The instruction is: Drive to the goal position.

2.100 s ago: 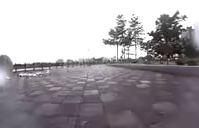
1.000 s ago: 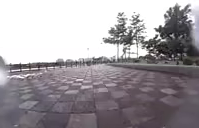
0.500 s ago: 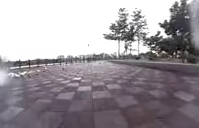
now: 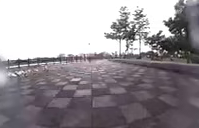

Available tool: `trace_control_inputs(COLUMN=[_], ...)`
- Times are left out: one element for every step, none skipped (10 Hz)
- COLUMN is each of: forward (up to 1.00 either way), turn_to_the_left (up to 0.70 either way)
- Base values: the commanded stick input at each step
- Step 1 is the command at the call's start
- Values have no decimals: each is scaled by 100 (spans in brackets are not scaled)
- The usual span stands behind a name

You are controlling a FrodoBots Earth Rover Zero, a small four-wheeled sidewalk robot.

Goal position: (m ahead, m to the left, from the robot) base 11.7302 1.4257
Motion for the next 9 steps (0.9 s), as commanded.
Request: trace_control_inputs(forward=[100, 100, 100, 100, 100, 100, 100, 100, 100], turn_to_the_left=[0, 0, 0, 0, 0, 0, 0, 0, 0])
